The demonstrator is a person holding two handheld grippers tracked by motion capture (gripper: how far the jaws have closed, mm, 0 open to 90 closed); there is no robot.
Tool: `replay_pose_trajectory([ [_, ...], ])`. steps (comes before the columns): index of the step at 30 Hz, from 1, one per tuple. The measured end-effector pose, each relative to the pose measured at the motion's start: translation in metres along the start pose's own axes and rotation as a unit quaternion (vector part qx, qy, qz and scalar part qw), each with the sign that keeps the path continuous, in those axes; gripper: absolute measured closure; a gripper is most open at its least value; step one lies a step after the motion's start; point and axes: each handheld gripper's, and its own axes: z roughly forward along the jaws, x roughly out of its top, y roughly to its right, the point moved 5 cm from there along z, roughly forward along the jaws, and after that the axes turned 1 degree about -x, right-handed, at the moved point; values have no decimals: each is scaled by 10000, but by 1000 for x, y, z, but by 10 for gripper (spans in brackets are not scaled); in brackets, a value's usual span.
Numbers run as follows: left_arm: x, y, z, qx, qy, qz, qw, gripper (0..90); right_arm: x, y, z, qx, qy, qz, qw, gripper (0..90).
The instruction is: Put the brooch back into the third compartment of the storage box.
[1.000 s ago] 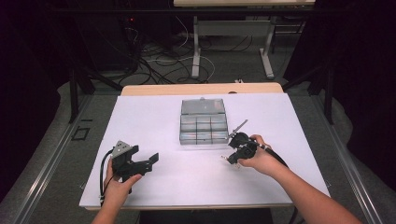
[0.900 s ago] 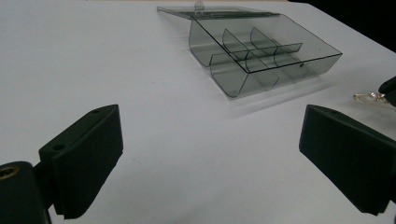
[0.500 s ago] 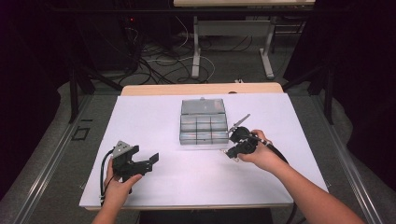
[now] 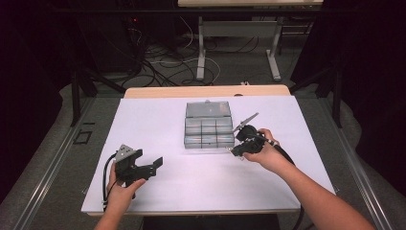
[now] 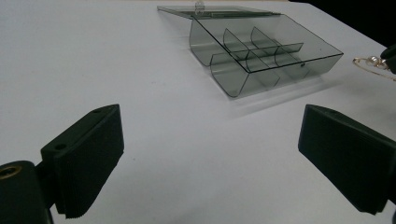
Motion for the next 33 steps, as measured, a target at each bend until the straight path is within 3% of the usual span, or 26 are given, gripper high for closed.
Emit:
replay_pose_trajectory([
  [1, 0, 0, 0, 4, 0, 0, 10000, 70, 1, 2, 0, -21, 10, -81, 10000, 808],
  [4, 0, 0, 0, 3, 9, -2, 10000, 70, 5, 2, -1, -37, 97, 50, 9999, 807],
  [5, 0, 0, 0, 2, -1, -9, 10000, 70, 7, 4, -2, -36, 131, -54, 9999, 807],
  [6, 0, 0, 0, 3, 5, -3, 10000, 70, 8, 4, -2, -76, 159, 58, 9998, 807],
  [12, 0, 0, 0, 3, 11, 4, 10000, 70, 15, 9, -4, -130, 270, 76, 9995, 807],
  [13, 0, 0, 0, 6, 9, 3, 10000, 70, 16, 8, -4, -109, 333, 196, 9992, 807],
  [15, 0, 0, 0, 9, 10, 17, 10000, 70, 19, 12, -6, -154, 272, 117, 9994, 807],
  [16, 0, 0, 0, 12, 17, 12, 10000, 70, 21, 12, -3, -151, 430, 162, 9988, 808],
  [20, 0, -1, 0, 9, 29, 19, 10000, 70, 26, 15, -4, -200, 362, 147, 9990, 807],
  [21, 1, -1, -1, 3, 23, 20, 10000, 70, 28, 15, -3, -159, 525, 134, 9984, 808],
  [23, 1, -1, -1, 5, 24, 21, 10000, 70, 30, 16, -4, -168, 428, 181, 9988, 808],
  [24, 1, -1, -1, 5, 24, 23, 10000, 70, 32, 17, -2, -206, 587, 191, 9979, 807],
  [26, 1, -1, -1, 10, 25, 16, 10000, 70, 34, 19, -3, -208, 444, 158, 9987, 808],
  [28, 1, -1, -1, 10, 25, 16, 10000, 70, 38, 20, -1, -255, 615, 217, 9975, 807],
  [33, 0, -1, -1, 14, 24, 19, 10000, 70, 44, 25, -1, -325, 608, 235, 9973, 807],
])
